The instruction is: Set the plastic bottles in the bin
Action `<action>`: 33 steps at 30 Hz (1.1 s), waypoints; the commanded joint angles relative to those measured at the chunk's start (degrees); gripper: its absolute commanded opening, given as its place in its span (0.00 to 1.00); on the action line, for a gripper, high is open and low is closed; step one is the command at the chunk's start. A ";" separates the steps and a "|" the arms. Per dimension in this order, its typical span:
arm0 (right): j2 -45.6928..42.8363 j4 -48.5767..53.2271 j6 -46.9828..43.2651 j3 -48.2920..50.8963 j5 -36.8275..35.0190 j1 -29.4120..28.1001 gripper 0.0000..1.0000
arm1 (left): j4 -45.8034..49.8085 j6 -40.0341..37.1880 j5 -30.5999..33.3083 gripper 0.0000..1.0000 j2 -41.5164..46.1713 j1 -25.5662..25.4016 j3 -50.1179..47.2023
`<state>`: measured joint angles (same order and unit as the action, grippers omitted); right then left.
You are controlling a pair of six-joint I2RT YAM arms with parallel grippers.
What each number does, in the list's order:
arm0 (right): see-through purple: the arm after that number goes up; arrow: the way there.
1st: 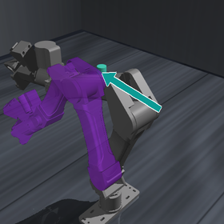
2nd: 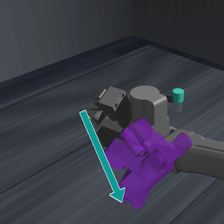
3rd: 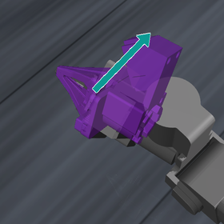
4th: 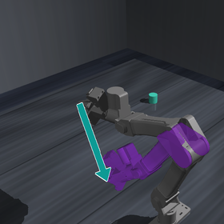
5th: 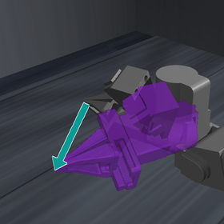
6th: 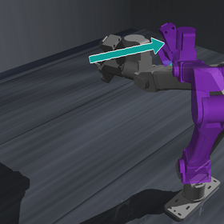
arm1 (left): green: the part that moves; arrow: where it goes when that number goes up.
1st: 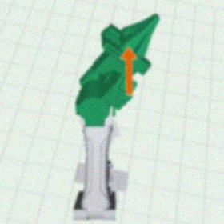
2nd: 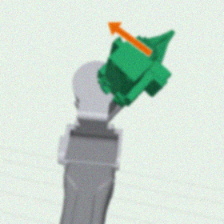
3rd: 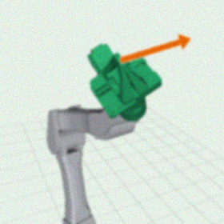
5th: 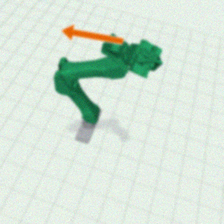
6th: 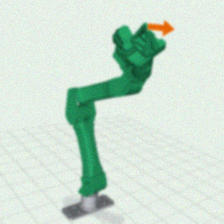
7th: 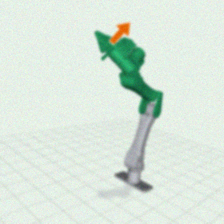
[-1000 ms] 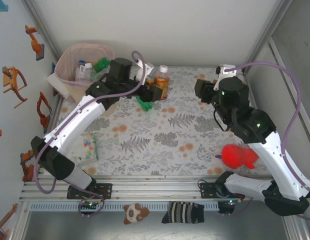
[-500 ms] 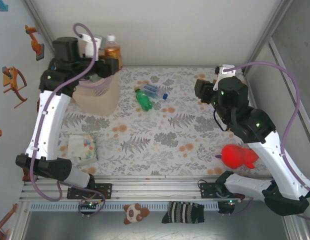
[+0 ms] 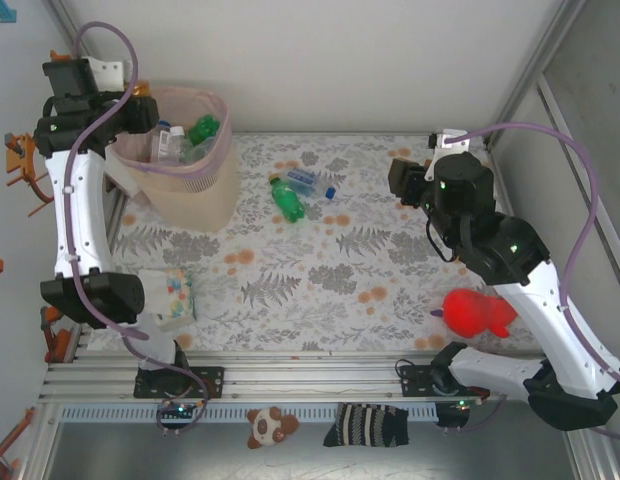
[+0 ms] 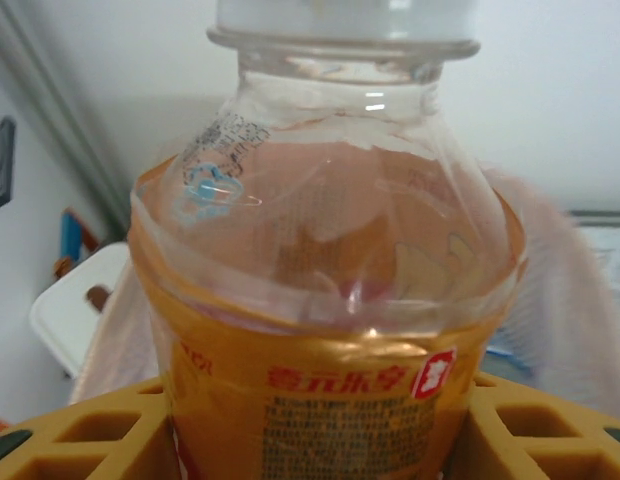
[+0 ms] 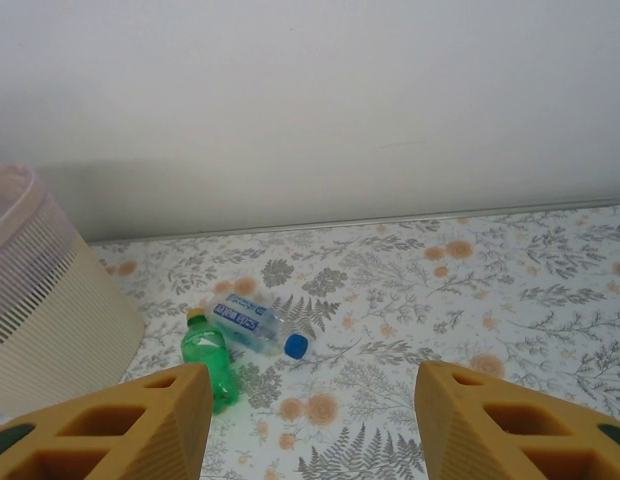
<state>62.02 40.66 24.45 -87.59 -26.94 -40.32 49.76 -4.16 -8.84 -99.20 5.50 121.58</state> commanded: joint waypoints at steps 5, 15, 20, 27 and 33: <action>0.47 -0.32 -0.72 -0.70 -2.15 -0.29 0.55 | 3.57 -7.18 10.32 0.55 -5.07 1.17 2.88; 0.34 -0.85 -0.19 0.13 -1.71 -0.29 0.55 | 6.24 -8.54 11.21 0.65 -6.62 1.31 0.44; 0.12 -0.89 0.01 0.49 -1.71 -0.29 0.55 | 4.22 -7.76 10.09 0.74 -3.58 1.27 -1.42; -0.32 -1.02 0.18 0.69 -1.80 -0.29 0.55 | 1.09 -5.88 6.84 0.77 0.21 1.27 -1.84; -0.58 -1.08 0.32 0.95 -1.89 -0.30 0.55 | 2.29 -4.74 3.49 0.68 -1.07 1.29 1.33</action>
<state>62.35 40.60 24.21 -87.07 -27.14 -40.32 52.07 -10.09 -2.44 -100.12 6.48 120.99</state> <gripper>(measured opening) 0.546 0.692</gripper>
